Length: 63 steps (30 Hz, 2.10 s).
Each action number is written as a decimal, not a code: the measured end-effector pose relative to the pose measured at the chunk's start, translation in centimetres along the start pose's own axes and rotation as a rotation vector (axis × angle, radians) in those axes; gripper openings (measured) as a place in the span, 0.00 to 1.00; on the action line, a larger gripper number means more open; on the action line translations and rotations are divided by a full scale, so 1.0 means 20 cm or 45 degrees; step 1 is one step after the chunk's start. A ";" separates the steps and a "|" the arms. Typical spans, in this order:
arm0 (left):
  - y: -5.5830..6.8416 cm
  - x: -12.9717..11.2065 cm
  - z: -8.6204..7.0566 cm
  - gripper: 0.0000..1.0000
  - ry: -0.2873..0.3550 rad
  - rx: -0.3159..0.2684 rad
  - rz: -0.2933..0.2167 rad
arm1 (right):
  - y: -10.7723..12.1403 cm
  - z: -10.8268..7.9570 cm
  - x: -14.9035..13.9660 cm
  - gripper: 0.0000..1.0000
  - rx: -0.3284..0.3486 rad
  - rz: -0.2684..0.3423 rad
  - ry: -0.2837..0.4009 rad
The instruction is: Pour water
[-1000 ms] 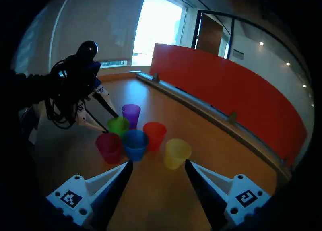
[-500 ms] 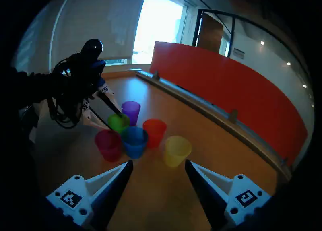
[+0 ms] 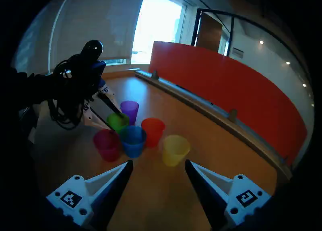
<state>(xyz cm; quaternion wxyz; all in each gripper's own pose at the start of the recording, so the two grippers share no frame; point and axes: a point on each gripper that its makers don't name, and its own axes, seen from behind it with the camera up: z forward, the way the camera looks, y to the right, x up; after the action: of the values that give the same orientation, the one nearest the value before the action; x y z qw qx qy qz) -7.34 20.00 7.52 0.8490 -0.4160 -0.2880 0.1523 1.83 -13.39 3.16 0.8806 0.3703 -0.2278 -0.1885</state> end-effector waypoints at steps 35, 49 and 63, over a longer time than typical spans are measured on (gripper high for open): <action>-0.07 0.11 -0.23 0.86 0.184 0.142 -0.065 | 0.00 -0.01 0.01 1.00 -0.016 0.009 0.023; -0.04 0.27 -0.47 0.86 0.346 0.182 -0.066 | -0.01 -0.01 0.04 1.00 -0.019 0.010 0.041; -0.01 0.40 -0.66 0.86 0.509 0.212 -0.074 | -0.03 -0.01 0.07 1.00 -0.017 0.016 0.060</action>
<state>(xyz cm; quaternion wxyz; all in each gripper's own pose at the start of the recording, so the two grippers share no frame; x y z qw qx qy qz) 7.09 15.61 4.09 0.9247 -0.3578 -0.1123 0.0655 2.95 -14.29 2.96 0.8895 0.3671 -0.2081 -0.1756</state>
